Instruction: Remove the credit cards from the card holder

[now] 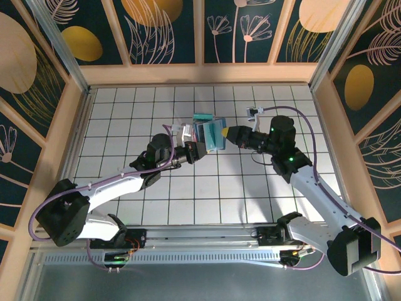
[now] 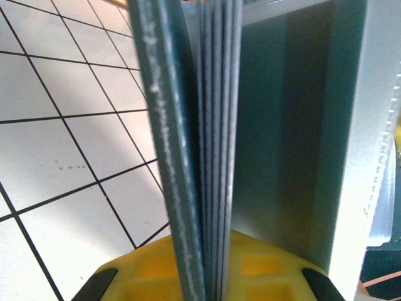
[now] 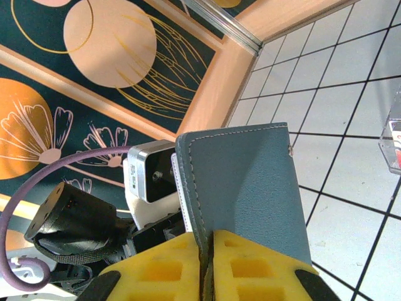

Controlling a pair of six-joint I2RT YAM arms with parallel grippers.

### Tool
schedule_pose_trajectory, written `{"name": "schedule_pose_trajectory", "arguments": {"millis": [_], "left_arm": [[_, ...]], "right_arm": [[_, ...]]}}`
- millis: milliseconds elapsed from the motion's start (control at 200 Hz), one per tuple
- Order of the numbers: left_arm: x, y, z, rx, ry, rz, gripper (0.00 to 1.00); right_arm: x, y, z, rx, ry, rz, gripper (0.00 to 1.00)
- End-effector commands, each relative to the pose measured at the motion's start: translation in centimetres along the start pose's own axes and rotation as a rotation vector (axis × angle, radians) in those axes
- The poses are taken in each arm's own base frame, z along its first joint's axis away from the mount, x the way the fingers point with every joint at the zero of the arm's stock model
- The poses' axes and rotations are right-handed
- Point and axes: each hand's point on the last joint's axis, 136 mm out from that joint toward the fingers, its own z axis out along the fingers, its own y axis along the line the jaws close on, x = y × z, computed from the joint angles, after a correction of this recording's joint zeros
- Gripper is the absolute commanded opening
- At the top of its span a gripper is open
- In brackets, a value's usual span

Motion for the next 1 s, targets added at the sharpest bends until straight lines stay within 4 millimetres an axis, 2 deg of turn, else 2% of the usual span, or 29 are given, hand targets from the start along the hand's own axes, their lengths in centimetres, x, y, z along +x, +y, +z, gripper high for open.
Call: {"name": "schedule_pose_trajectory", "arguments": {"millis": [0, 290, 460, 611, 716, 816, 921, 996], "left_arm": [[-0.5, -1.3, 0.0, 0.062, -0.013, 0.012, 0.0], [-0.5, -1.5, -0.1, 0.067, -0.012, 0.015, 0.0], [-0.6, -1.7, -0.2, 0.071, -0.014, 0.019, 0.0], [-0.6, -1.9, -0.4, 0.07, -0.014, 0.031, 0.31], [-0.6, -2.3, -0.7, 0.086, -0.009, 0.049, 0.59], [-0.6, -3.2, -1.2, 0.122, -0.01, 0.073, 0.81], [-0.7, -4.2, -1.5, 0.16, -0.01, 0.093, 0.98], [-0.8, -4.3, -1.5, 0.163, -0.01, 0.096, 0.99]], "right_arm": [[0.0, 0.7, 0.0, -0.038, 0.002, -0.019, 0.06], [-0.1, 0.3, 0.1, -0.013, 0.0, -0.016, 0.0], [-0.2, -0.1, -0.1, 0.022, -0.009, -0.027, 0.0], [-0.5, -0.2, -0.2, 0.048, -0.021, -0.031, 0.0], [-0.9, -0.2, -0.5, 0.07, -0.035, -0.041, 0.0], [-1.1, -0.1, -0.7, 0.076, -0.043, -0.048, 0.0], [-1.0, 0.1, -0.7, 0.068, -0.041, -0.049, 0.0], [-1.0, 0.1, -0.7, 0.066, -0.039, -0.047, 0.0]]}}
